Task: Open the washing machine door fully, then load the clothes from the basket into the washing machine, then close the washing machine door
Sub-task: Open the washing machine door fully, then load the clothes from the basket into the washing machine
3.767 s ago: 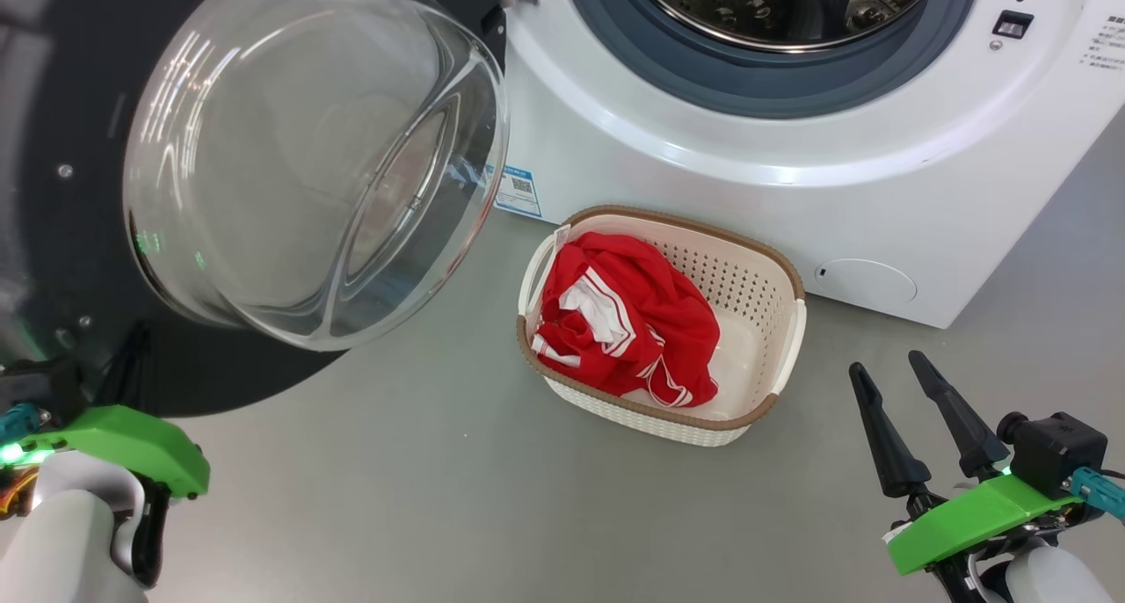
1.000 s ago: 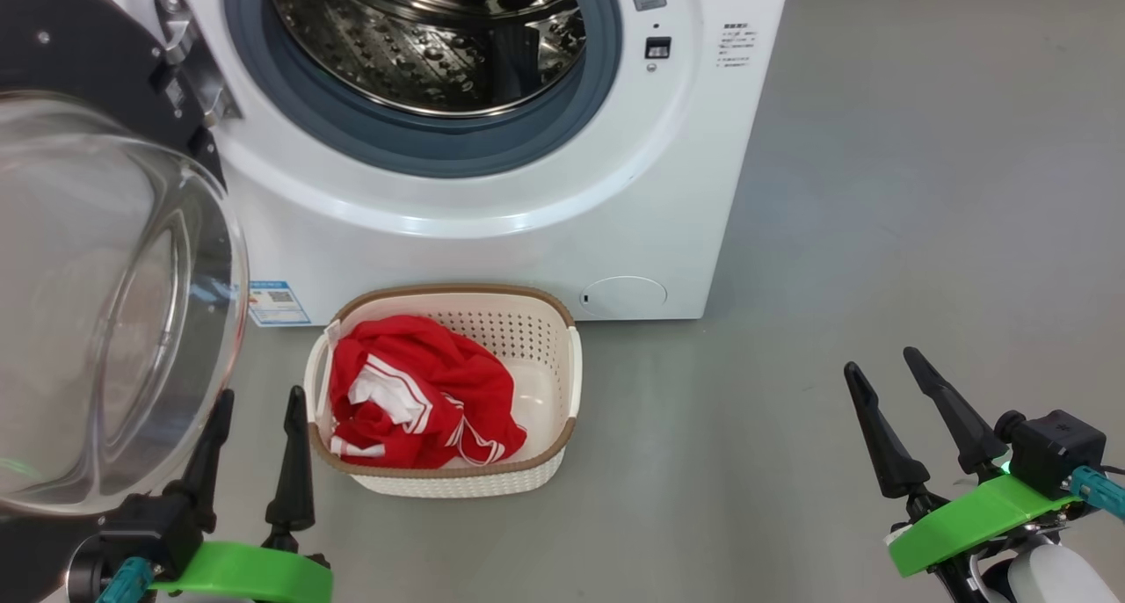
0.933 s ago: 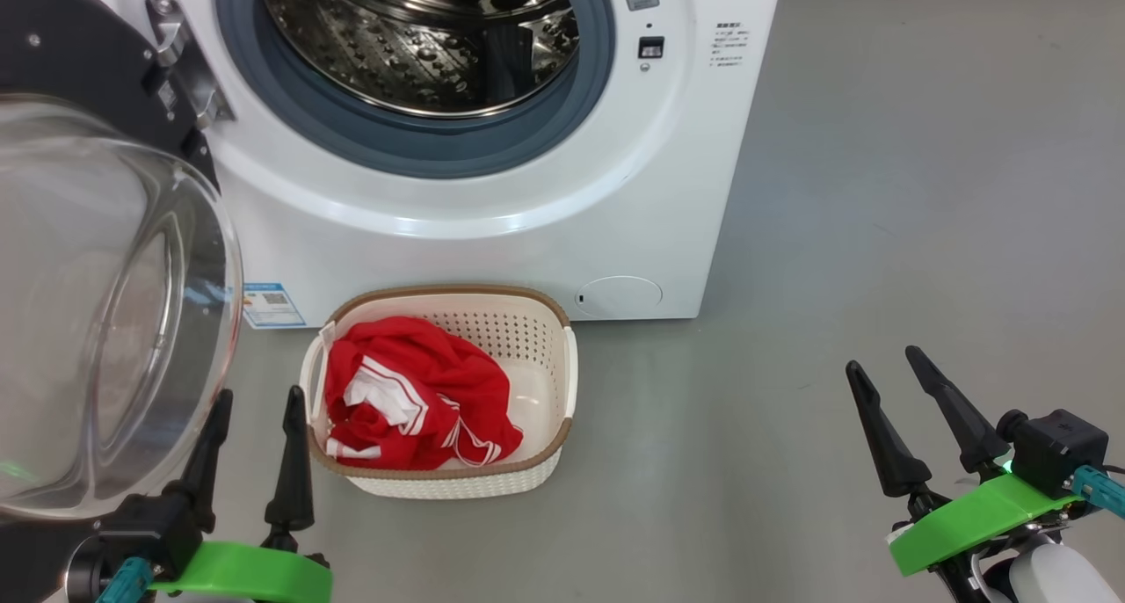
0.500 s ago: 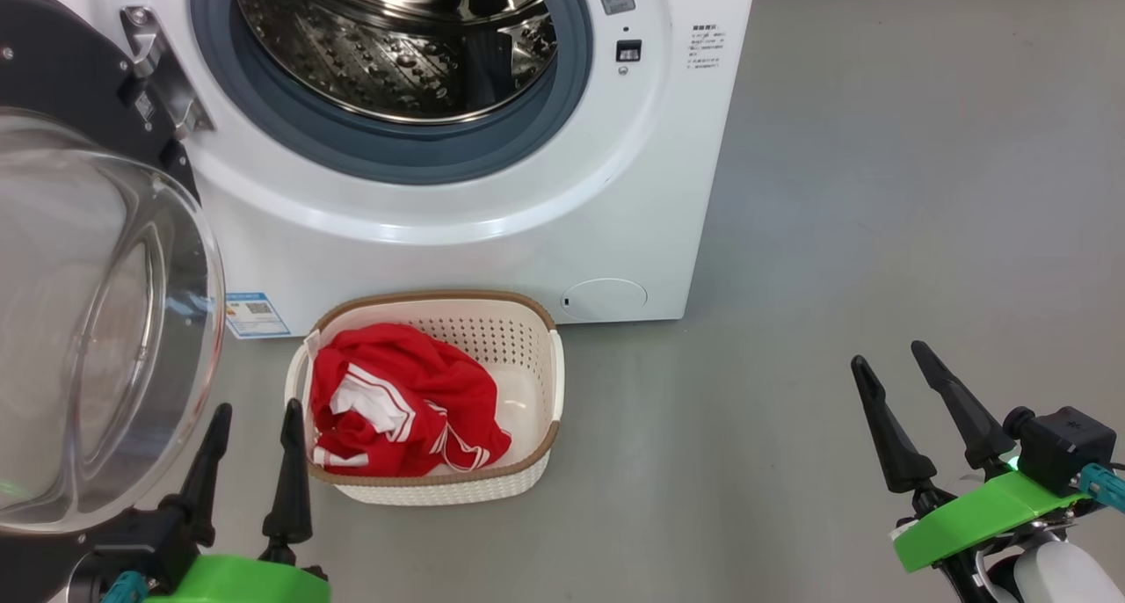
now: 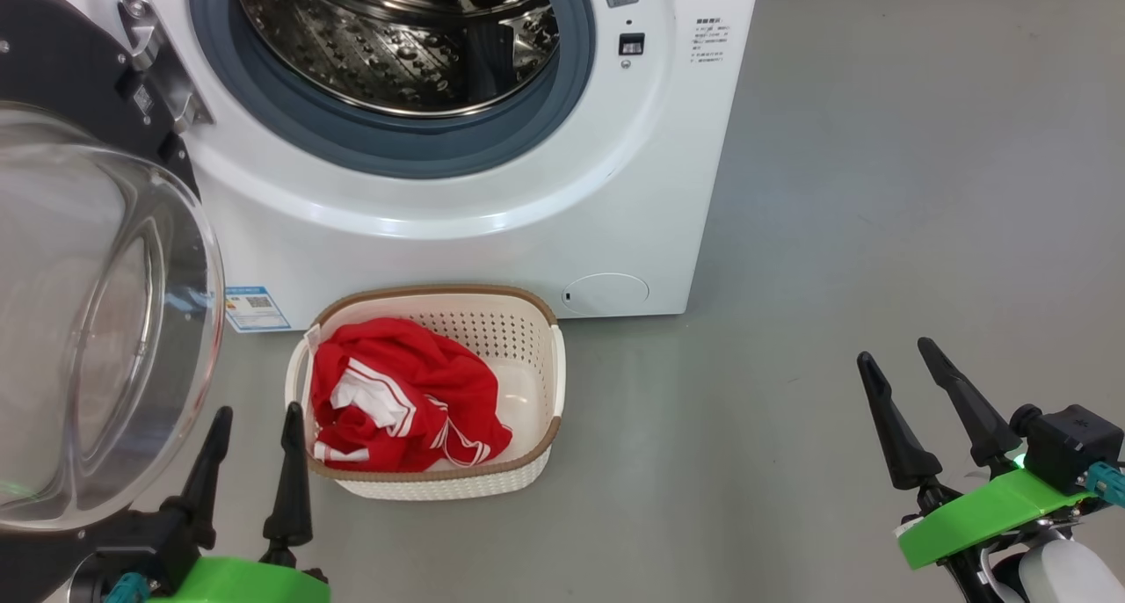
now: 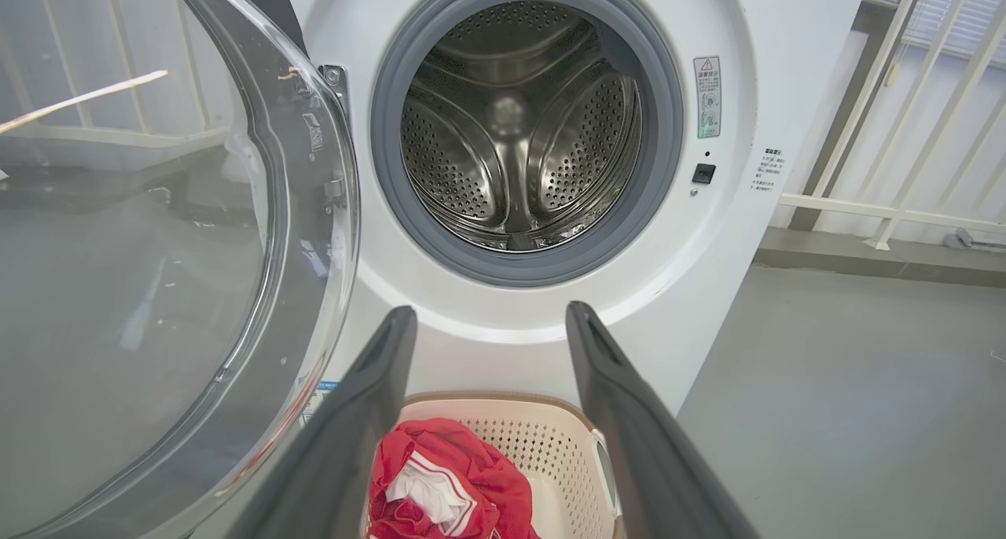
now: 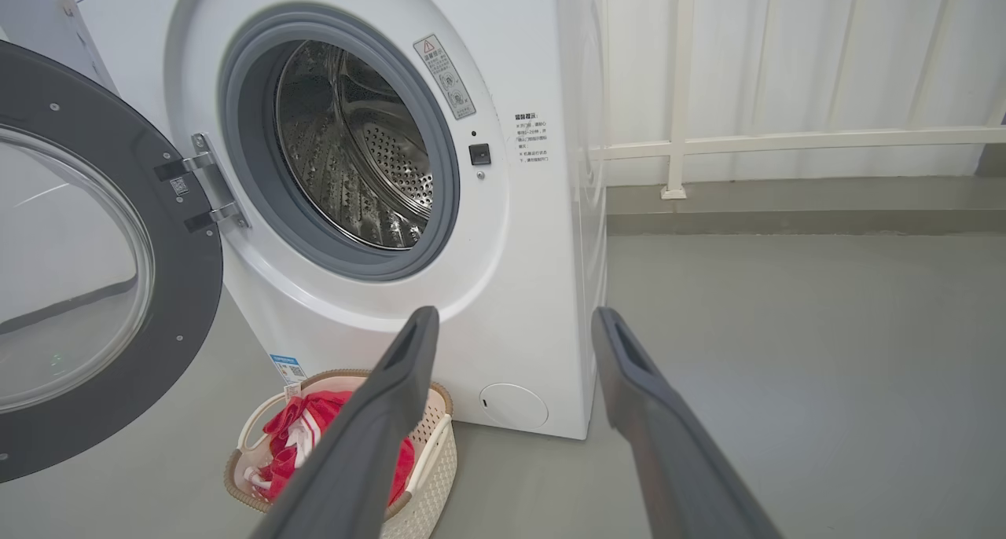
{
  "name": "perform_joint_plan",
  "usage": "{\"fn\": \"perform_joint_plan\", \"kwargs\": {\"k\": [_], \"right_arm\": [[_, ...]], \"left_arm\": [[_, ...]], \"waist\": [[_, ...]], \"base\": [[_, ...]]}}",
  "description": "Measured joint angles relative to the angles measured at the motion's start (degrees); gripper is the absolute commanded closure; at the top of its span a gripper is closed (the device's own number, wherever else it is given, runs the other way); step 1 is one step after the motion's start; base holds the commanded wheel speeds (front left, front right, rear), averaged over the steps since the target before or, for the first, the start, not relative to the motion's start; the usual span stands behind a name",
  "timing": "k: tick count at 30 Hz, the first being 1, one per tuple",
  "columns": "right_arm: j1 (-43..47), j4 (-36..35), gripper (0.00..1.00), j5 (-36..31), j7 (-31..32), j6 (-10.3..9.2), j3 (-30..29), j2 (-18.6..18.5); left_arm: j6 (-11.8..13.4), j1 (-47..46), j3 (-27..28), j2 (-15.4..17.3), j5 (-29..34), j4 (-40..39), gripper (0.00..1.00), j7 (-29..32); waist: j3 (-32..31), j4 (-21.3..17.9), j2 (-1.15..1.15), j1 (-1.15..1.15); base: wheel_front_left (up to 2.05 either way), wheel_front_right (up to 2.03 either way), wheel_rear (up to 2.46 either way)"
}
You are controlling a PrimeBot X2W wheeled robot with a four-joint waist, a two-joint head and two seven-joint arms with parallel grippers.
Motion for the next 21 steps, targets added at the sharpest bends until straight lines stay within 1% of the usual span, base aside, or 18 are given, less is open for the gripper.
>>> {"fn": "perform_joint_plan", "kwargs": {"k": [2,8,21], "right_arm": [[0.0,-0.03,0.0,0.0,0.0,0.0,-0.03,0.0],[0.0,-0.3,0.0,-0.08,0.0,0.0,-0.11,0.0],[-0.01,-0.32,0.0,-0.08,0.0,0.0,-0.34,0.0]], "left_arm": [[-0.47,0.0,0.14,-0.12,0.13,0.03,0.0,0.0],[-0.88,0.0,0.56,-0.48,0.62,0.03,0.0,0.0],[-1.22,-0.03,1.62,-0.93,2.08,0.03,0.0,0.0]], "waist": [[0.05,0.0,0.0,0.0],[0.33,0.05,0.0,0.0],[0.48,0.51,0.0,0.0]], "base": [[0.0,0.0,0.0],[0.0,0.0,0.0],[0.0,0.0,0.0]]}}
